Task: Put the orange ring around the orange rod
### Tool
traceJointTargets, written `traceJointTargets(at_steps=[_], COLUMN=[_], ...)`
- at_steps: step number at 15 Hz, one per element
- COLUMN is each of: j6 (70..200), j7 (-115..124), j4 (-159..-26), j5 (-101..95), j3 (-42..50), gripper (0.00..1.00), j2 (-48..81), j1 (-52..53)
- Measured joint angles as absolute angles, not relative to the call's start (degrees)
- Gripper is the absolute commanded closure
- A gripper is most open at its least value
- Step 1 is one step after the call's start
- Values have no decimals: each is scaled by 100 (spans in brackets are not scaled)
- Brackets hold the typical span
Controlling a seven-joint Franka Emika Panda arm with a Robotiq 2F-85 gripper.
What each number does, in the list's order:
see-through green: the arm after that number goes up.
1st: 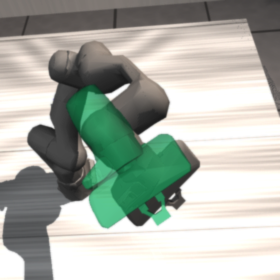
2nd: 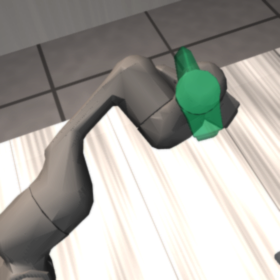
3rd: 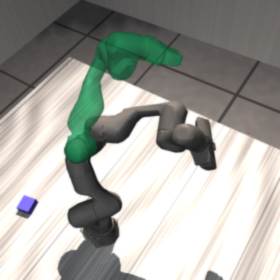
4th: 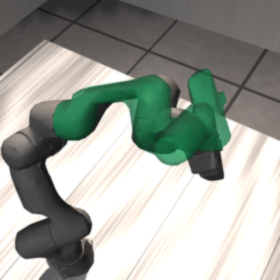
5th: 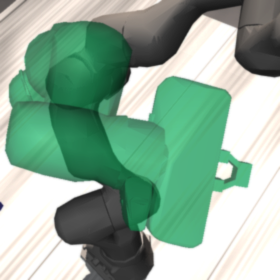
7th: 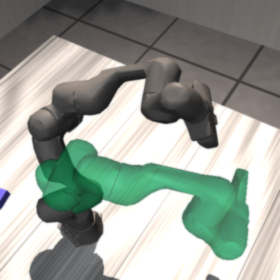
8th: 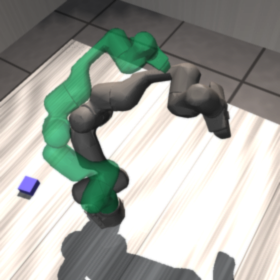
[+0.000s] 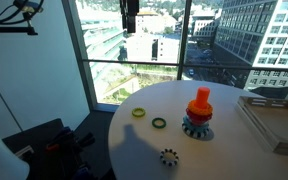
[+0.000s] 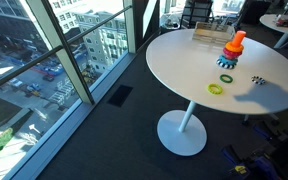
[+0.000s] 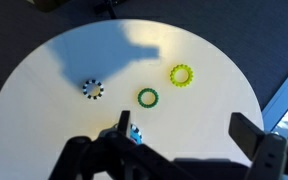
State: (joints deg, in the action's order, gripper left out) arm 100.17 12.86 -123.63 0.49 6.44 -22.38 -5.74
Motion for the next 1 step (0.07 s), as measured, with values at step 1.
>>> traceJointTargets(at_steps=[1], j6=[10017], j7=[1286], j4=[-12363], j5=[49], j3=[644], gripper=[0], j2=[-2238], j1=[-574])
